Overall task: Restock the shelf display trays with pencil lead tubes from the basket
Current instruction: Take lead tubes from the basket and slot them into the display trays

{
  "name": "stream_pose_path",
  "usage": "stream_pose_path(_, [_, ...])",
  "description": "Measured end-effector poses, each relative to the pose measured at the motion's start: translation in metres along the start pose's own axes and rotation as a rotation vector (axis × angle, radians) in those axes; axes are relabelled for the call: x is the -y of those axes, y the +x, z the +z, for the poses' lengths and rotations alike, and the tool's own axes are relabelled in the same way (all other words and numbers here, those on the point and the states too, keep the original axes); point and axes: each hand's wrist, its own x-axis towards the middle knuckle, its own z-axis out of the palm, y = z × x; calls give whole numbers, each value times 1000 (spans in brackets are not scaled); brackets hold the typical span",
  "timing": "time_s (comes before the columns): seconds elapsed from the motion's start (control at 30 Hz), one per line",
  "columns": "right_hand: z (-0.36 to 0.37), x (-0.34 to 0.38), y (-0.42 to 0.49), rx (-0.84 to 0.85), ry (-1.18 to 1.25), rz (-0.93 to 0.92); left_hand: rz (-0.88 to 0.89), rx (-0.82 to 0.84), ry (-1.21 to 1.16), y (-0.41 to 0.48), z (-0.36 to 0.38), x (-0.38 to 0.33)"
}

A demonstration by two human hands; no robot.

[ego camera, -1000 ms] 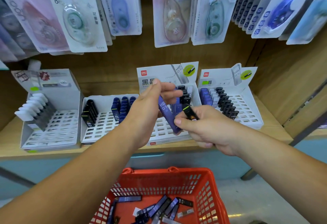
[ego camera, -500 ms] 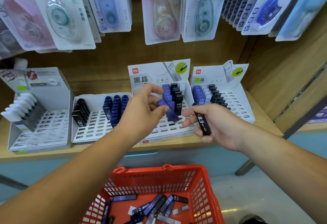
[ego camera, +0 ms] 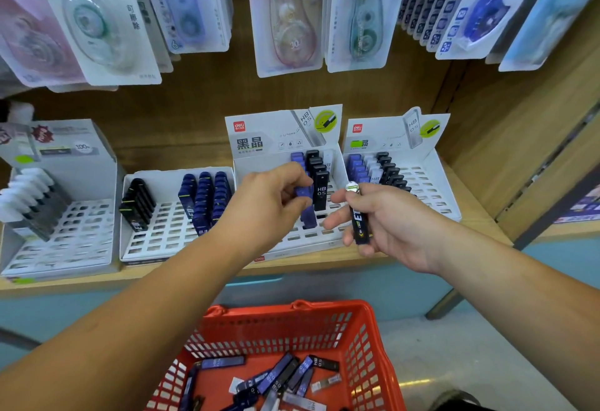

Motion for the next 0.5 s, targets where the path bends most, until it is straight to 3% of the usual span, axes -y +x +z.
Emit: stream_pose_path(0.5, [-4,-1,-2,-91,105,-97,23,21,22,3,6,-3])
